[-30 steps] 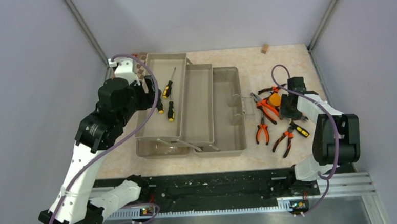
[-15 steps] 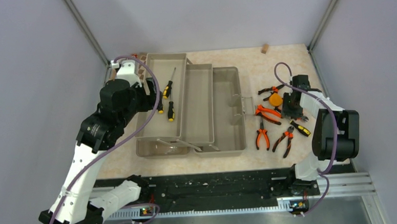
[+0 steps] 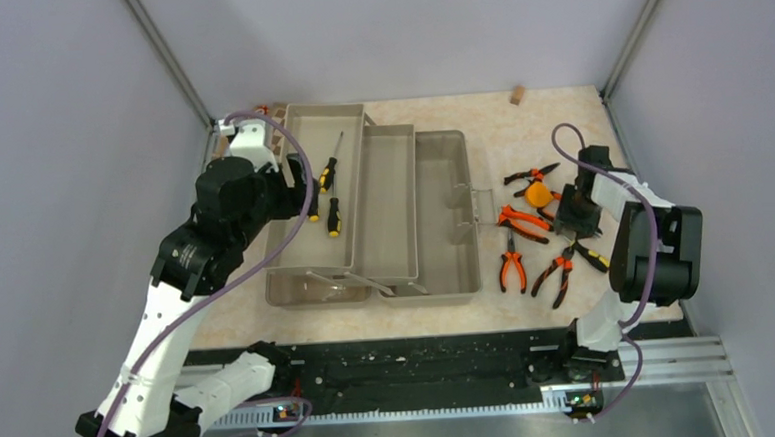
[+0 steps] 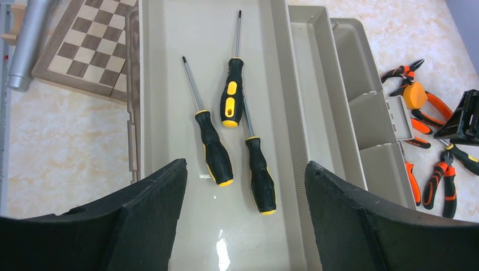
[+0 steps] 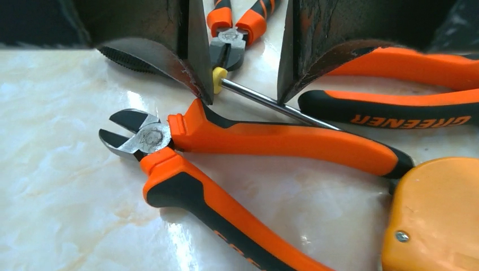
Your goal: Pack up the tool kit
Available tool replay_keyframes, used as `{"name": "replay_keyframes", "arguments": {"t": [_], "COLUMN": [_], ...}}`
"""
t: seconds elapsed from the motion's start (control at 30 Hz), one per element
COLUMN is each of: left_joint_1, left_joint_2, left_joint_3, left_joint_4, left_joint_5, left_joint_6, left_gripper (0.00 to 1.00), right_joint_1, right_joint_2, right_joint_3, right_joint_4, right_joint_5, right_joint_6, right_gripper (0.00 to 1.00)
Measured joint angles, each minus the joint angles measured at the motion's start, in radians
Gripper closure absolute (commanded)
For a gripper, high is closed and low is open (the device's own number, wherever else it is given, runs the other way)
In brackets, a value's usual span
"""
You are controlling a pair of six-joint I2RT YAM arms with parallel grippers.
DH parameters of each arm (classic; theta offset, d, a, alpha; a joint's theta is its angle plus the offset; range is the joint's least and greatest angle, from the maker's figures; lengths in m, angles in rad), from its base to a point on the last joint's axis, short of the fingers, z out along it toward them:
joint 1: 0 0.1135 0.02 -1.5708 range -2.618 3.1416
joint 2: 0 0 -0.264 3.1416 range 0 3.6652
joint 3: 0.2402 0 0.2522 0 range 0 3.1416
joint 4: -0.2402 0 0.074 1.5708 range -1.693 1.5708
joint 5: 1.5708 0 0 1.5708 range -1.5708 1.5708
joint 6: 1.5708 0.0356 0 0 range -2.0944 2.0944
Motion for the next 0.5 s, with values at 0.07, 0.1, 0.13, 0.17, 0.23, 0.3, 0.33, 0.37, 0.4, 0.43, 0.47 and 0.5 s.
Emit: {"name": "replay_keyframes", "arguments": {"t": [0.07, 0.1, 0.13, 0.17, 0.23, 0.3, 0.33, 0.37, 0.4, 0.43, 0.47, 0.5], "left_joint_1": [0.0, 0.0, 0.0, 0.0, 0.0, 0.0, 0.0, 0.0, 0.0, 0.0, 0.0, 0.0], "left_joint_2": [-0.008, -0.012, -0.016, -0.019, -0.029, -0.037, -0.041, -0.045, -0.05, -0.052, -0.055, -0.056], "left_joint_3": [-0.01, -0.014, -0.016, -0.018, -0.02, -0.022, -0.023, -0.025, -0.027, -0.029, -0.031, -0.032], "left_joint_4": [0.001, 0.002, 0.002, 0.003, 0.004, 0.006, 0.009, 0.013, 0.016, 0.018, 0.021, 0.023], "left_joint_5": [0.0, 0.001, 0.001, 0.002, 0.006, 0.012, 0.013, 0.016, 0.017, 0.018, 0.019, 0.019], "left_joint_6": [0.0, 0.0, 0.0, 0.0, 0.0, 0.0, 0.0, 0.0, 0.0, 0.0, 0.0, 0.0], "left_gripper": [0.19, 0.19, 0.19, 0.19, 0.19, 0.19, 0.19, 0.19, 0.19, 0.19, 0.19, 0.19], "right_joint_1": [-0.018, -0.023, -0.028, -0.038, -0.061, -0.077, -0.081, -0.084, -0.085, -0.085, -0.085, -0.085], "right_joint_2": [0.019, 0.019, 0.02, 0.021, 0.022, 0.024, 0.024, 0.025, 0.026, 0.029, 0.031, 0.035], "right_joint_3": [0.002, 0.006, 0.006, 0.006, 0.005, 0.006, 0.006, 0.006, 0.006, 0.006, 0.006, 0.006], "right_joint_4": [-0.01, -0.014, -0.015, -0.015, -0.015, -0.018, -0.022, -0.024, -0.025, -0.025, -0.025, -0.025], "right_joint_5": [-0.003, -0.006, -0.014, -0.027, -0.055, -0.074, -0.08, -0.082, -0.083, -0.084, -0.086, -0.087], "right_joint_6": [0.0, 0.0, 0.0, 0.0, 0.004, 0.007, 0.008, 0.008, 0.008, 0.007, 0.007, 0.007], "right_gripper": [0.53, 0.53, 0.52, 0.5, 0.48, 0.46, 0.46, 0.45, 0.45, 0.45, 0.45, 0.45]}}
